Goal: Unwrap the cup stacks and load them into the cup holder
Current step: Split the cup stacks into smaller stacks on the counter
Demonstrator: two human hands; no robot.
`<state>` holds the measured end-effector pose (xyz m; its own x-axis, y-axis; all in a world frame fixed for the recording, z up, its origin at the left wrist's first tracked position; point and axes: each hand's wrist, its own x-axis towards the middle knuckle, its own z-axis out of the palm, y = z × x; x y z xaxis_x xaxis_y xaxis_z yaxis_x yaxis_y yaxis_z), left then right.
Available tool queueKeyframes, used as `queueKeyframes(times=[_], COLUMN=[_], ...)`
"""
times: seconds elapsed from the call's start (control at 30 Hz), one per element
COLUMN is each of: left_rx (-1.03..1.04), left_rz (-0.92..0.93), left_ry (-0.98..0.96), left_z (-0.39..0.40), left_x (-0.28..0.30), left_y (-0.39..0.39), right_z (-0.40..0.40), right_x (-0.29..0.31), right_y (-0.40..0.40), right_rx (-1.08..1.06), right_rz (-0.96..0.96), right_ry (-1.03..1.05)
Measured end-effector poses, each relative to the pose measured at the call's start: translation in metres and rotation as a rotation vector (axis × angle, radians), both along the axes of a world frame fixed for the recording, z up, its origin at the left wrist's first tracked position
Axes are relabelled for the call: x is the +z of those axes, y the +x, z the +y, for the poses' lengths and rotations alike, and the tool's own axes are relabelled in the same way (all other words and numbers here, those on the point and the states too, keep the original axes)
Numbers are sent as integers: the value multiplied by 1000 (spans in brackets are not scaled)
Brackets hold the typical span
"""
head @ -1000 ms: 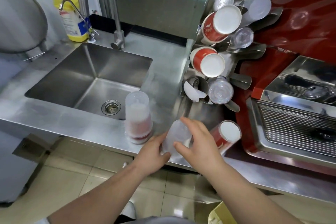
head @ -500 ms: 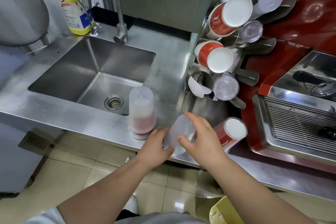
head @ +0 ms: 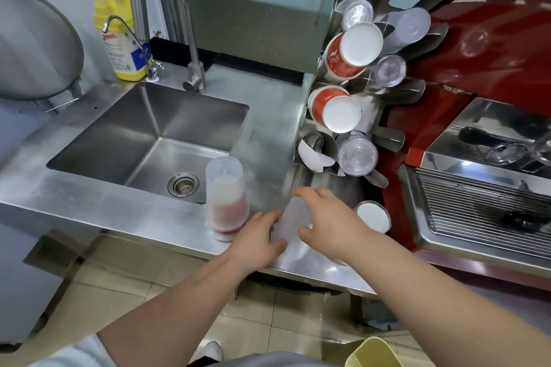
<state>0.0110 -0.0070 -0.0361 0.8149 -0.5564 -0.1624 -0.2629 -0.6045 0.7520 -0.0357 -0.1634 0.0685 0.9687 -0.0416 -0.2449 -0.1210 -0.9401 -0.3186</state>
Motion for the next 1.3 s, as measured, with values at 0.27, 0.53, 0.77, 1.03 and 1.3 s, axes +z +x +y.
queueKeyframes(times=[0.27, 0.53, 0.77, 1.03, 1.3], left_rx=[-87, -391, -379, -322, -310], left_rz=[0, -59, -265, -347, -81], left_ry=[125, 551, 692, 881, 759], left_z=[-5, -10, 5, 79, 130], left_x=[34, 152, 254, 290, 163], left_y=[8, 24, 64, 109, 106], right_z=[-8, -11, -3, 42, 95], right_x=[21, 82, 140, 149, 90], right_y=[9, 31, 45, 62, 72], right_rx=[101, 331, 366, 470, 428], right_rz=[81, 207, 114, 42, -62], right_ry=[-113, -343, -442, -416, -154])
